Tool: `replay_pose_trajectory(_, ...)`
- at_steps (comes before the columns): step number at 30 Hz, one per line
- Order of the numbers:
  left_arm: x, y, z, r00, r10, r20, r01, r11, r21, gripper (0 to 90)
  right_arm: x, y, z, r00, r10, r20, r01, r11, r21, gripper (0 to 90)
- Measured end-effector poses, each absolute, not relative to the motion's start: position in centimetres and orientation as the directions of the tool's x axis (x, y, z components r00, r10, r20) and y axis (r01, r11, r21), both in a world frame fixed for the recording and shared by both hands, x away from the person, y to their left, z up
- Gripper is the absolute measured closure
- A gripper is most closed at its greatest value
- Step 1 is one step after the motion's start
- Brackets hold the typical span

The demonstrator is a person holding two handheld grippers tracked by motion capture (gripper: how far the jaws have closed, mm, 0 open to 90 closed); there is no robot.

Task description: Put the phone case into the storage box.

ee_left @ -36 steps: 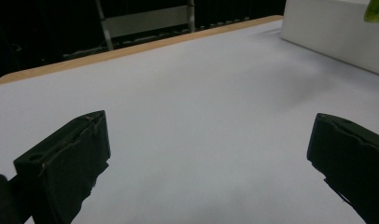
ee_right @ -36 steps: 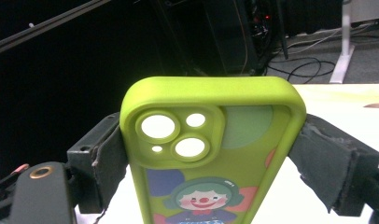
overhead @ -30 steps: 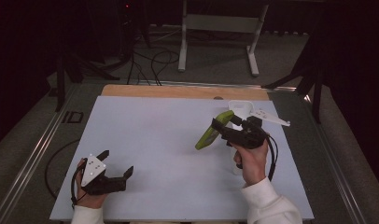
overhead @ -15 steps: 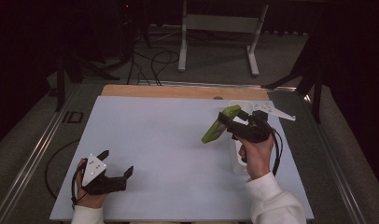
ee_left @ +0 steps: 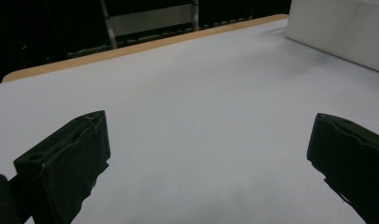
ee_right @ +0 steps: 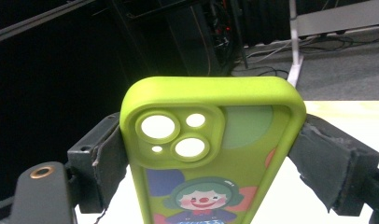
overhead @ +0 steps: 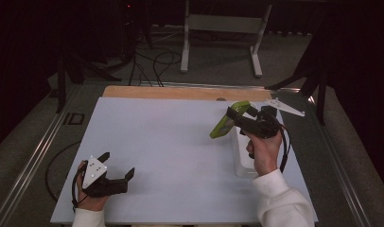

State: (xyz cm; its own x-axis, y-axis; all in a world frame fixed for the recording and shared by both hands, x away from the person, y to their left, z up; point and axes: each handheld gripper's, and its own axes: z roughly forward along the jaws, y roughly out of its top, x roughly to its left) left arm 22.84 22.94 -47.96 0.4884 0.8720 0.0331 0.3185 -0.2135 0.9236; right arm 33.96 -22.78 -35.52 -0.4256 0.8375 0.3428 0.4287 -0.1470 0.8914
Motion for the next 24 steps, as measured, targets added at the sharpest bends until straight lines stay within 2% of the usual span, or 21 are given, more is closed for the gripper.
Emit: replay_pose_trajectory(24,22.8,23.0,-47.9,0.483,0.875,0.035,0.320,-0.214,0.923,0.0,36.2,-24.4,-35.0,-0.328,0.901,0.284,0.415,-0.133,0.900,16.3)
